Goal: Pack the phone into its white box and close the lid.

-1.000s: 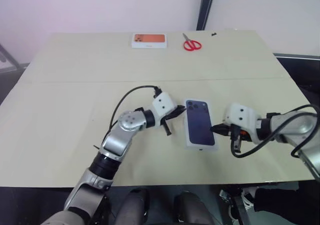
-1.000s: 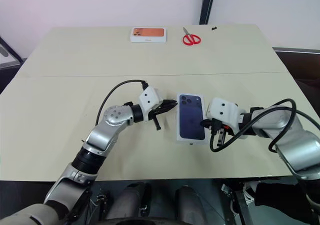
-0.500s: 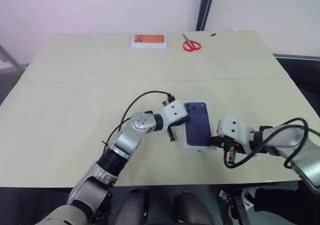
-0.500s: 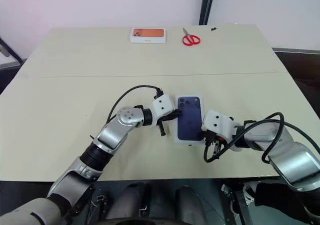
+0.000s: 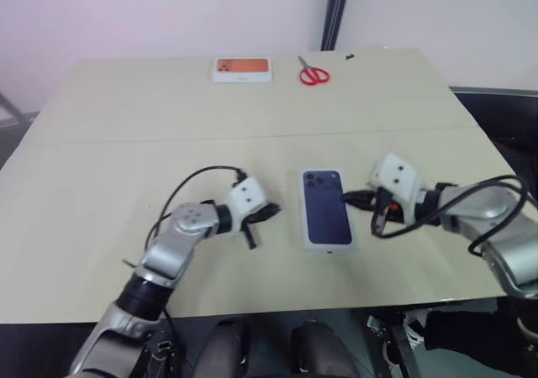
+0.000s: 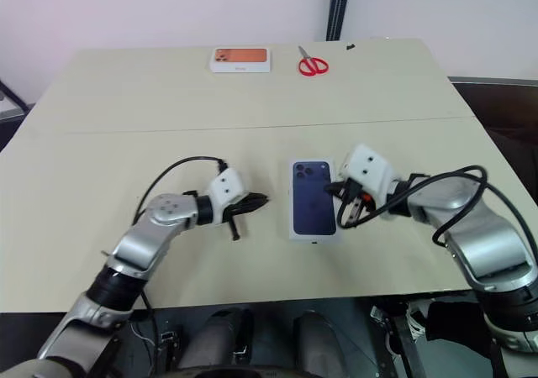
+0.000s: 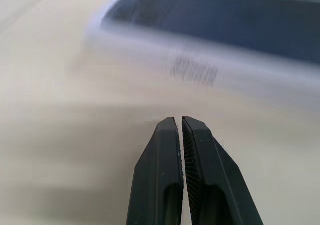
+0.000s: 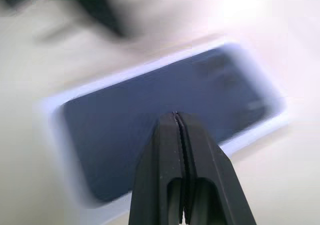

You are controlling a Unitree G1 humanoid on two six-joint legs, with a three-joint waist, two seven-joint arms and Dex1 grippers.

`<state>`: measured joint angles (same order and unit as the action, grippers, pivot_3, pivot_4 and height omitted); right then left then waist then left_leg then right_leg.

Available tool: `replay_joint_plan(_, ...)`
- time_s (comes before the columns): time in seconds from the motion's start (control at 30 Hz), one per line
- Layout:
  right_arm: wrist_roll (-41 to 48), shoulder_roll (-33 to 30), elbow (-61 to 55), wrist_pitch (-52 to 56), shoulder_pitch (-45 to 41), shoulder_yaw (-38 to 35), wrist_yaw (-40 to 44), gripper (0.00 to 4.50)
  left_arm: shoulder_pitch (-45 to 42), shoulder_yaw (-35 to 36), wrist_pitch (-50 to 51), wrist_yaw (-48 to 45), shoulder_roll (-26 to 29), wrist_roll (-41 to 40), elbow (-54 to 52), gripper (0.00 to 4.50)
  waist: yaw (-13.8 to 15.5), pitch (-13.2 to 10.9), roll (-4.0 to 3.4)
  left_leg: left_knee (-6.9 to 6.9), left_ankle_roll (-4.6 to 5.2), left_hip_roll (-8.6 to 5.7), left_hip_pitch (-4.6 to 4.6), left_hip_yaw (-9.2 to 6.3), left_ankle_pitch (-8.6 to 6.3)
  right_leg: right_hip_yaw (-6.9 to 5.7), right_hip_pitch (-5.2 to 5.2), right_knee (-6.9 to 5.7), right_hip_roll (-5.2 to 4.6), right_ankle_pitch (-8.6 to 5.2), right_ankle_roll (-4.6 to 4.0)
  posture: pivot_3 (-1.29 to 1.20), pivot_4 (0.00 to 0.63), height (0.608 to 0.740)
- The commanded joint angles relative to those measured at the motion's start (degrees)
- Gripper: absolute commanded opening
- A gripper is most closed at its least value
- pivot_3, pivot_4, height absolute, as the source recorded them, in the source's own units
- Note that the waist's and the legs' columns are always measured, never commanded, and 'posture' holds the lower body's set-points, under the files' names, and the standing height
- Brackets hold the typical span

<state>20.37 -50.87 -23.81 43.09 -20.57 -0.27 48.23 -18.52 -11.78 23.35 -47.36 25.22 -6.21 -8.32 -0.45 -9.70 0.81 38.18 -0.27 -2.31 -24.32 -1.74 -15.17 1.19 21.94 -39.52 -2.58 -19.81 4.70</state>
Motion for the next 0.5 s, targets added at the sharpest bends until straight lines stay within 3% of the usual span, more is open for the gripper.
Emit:
replay_joint_plan(0.03,-0.45,2.5,6.55,-4.07,-2.87,-2.26,-1.21,0.05,5.69,8.25,-0.47,0.05,3.04,-4.88,-5.24,0.24,0.01,0.0,-0.01,0.01,0.01,0.0,0.0,0.01,0.0,0.02,-0.02,0.02,-0.02,0.0,0.0,0.0,0.15,0.74)
replay_joint_plan(0.23,0.45,6.51,24.01,-9.45,-7.46,-6.11,-1.61,0.05,12.67,21.69,-0.84,5.97,3.53,-9.97,-7.95,0.24,0.46,0.03,0.02,0.04,0.01,-0.02,-0.01,0.03,-0.01,0.02,-0.02,0.05,-0.05,0.0,0.0,0.0,0.15,0.74)
replay_joint_plan(0.5,0.46,7.71,35.67,-16.48,-9.64,-7.17,2.92,0.05,18.24,26.52,-0.82,10.41,4.17,-10.8,-11.19,0.24,0.79,0.04,0.0,0.0,0.02,-0.02,0.0,0.06,-0.02,0.02,0.0,0.03,-0.05,0.0,0.0,0.0,0.15,0.74)
